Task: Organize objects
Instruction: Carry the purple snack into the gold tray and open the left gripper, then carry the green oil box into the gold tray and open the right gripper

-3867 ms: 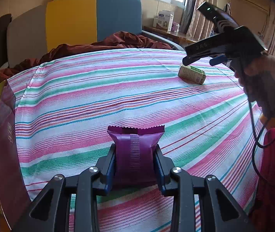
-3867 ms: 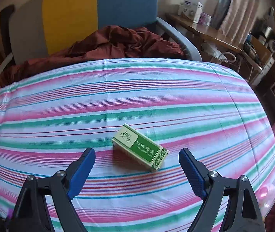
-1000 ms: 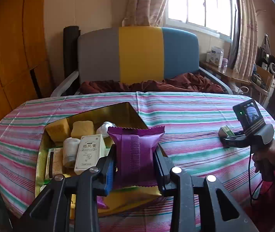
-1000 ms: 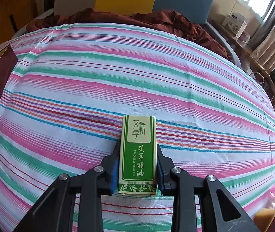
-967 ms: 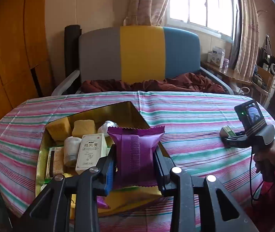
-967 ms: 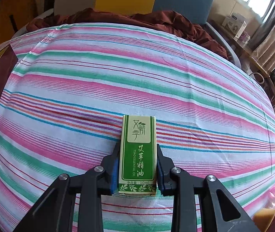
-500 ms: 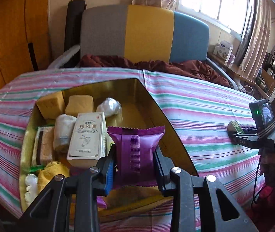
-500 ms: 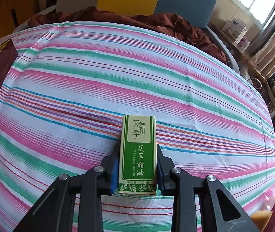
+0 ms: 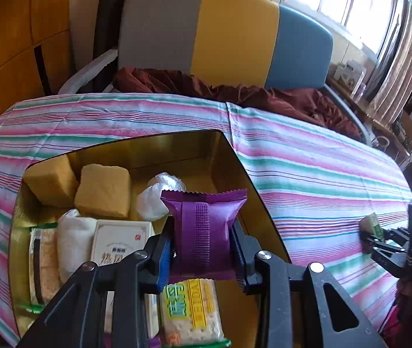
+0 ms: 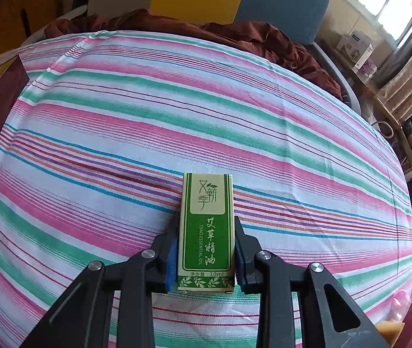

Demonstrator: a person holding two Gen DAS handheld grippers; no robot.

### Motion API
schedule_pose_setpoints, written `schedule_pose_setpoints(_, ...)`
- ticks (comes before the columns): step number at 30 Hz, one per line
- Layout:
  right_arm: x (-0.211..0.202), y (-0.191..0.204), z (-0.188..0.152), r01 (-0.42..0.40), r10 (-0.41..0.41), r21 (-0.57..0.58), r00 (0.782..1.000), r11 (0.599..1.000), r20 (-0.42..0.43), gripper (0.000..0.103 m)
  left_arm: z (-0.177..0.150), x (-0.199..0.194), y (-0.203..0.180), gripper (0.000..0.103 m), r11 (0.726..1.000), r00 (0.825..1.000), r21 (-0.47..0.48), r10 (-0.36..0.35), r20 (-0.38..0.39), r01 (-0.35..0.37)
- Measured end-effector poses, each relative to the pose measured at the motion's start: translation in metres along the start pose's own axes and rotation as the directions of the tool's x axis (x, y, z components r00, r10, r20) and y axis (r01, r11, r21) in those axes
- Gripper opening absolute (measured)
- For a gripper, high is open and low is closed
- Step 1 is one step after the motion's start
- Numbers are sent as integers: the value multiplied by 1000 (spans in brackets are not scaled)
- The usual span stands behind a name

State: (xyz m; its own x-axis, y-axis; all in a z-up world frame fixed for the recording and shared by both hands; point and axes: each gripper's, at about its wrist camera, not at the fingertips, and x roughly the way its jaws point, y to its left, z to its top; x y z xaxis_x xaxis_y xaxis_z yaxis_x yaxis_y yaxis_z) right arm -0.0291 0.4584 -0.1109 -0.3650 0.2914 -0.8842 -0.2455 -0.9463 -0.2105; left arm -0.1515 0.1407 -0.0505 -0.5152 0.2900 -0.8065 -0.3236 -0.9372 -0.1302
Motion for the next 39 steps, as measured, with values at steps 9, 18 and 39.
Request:
schedule_pose_setpoints(9, -1, 0, 1, -7, 7, -1, 1000, 1000, 0, 31, -1, 33, 3, 52, 999, 996, -1, 38, -80, -38)
schedule_pose_setpoints(18, -4, 7, 0, 28, -28, -17, 1000, 999, 10, 31, -29, -46, 8, 57, 997, 993, 14, 73, 95, -75)
schedule_pose_setpoints(39, -128, 239, 15, -378, 419, -228, 892, 897, 171, 32, -85, -140, 65, 68, 963, 940, -121, 262, 219, -240)
